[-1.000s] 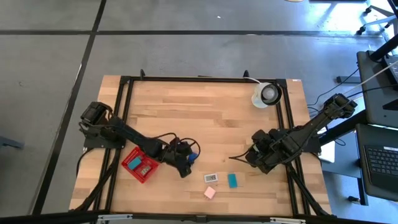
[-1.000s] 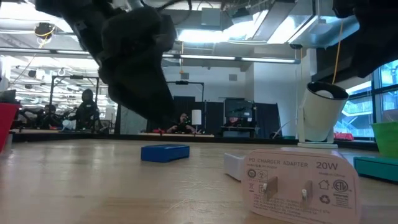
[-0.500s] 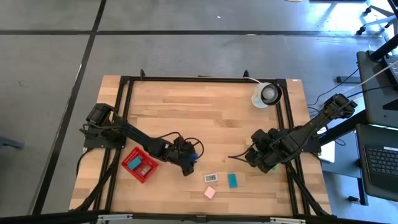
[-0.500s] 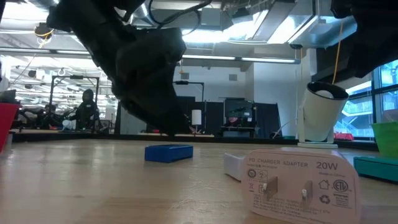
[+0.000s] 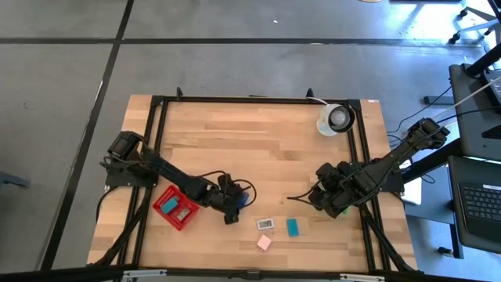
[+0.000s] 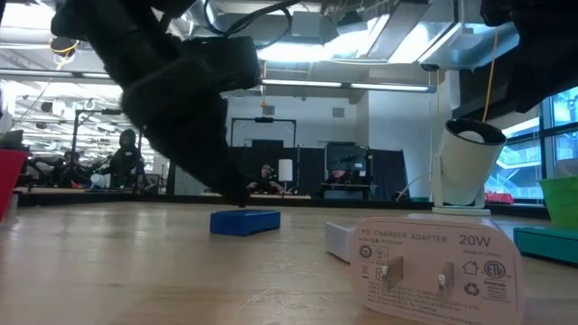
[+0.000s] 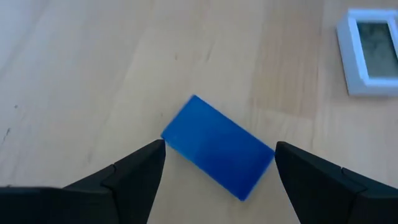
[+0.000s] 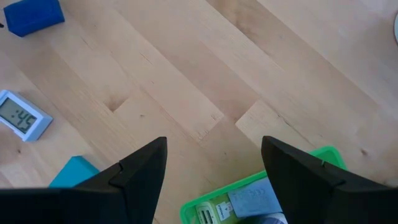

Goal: Pick & Place Office items
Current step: Put the blue digital clock into the red bin

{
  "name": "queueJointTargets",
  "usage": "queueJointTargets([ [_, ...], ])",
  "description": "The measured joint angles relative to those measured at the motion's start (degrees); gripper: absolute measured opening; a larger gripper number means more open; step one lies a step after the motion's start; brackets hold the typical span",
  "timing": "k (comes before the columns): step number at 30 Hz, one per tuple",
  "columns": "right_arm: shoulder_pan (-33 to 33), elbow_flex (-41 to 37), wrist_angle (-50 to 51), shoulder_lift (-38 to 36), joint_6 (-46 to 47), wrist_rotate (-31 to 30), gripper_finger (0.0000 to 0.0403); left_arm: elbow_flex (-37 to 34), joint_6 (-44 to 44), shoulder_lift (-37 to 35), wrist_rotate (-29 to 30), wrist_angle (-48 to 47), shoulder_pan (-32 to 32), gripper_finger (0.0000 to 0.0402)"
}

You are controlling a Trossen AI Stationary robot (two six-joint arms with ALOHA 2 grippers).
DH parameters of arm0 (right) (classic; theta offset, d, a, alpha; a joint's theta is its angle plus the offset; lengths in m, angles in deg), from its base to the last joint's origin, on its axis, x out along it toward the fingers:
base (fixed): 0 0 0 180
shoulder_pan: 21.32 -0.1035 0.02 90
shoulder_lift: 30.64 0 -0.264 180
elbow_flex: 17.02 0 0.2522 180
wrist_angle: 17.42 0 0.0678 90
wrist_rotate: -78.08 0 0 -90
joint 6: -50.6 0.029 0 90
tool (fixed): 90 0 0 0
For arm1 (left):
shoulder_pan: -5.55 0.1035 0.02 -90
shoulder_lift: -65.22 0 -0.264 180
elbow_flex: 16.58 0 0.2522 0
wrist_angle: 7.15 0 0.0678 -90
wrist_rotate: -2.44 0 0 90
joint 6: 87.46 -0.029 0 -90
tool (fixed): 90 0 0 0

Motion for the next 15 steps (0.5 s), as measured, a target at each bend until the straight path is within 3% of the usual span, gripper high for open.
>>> queueJointTargets([
  [4,0.0,0.01,-0.02,0.0,-0.01,0.0,0.0263,0.0,-1.31,1.69,-0.59,-0.05,-0.71,0.0301],
  [8,0.0,-0.01,-0.07,0.0,0.04,0.0,0.0263,0.07,4.5,3.38,-2.4,0.35,-0.31,0.0304],
  [15,-0.02,-0.01,-0.46,0.0,0.11,0.0,0.0263,0.17,6.86,4.61,3.49,1.28,-0.51,0.0304],
])
